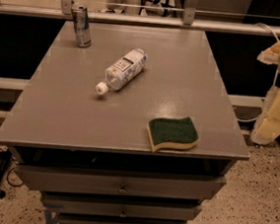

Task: Place blue plastic bottle upright

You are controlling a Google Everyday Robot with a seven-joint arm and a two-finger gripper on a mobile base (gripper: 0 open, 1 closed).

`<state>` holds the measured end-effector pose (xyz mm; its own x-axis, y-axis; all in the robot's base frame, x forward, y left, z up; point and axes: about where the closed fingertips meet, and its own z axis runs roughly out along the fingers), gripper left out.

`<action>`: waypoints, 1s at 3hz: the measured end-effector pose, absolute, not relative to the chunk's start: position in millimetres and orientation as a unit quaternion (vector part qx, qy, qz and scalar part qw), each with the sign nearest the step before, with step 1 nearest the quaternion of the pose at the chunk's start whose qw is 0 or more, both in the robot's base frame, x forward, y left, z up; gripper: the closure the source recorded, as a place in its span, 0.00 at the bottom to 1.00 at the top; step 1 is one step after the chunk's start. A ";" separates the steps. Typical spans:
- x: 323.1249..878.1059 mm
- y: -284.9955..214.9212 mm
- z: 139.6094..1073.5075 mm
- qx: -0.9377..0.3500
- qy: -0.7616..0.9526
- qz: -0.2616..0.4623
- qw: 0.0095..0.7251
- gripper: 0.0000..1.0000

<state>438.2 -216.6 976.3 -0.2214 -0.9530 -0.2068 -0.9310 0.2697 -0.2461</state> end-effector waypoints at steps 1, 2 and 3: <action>438.2 -216.6 976.3 -0.603 0.781 -0.035 0.159 0.00; 441.0 -209.8 975.6 -0.618 0.768 -0.030 0.165 0.00; 464.1 -169.4 958.7 -0.675 0.715 -0.012 0.182 0.00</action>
Offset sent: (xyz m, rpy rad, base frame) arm 0.0067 0.0158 -0.0076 0.0236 0.0060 0.1011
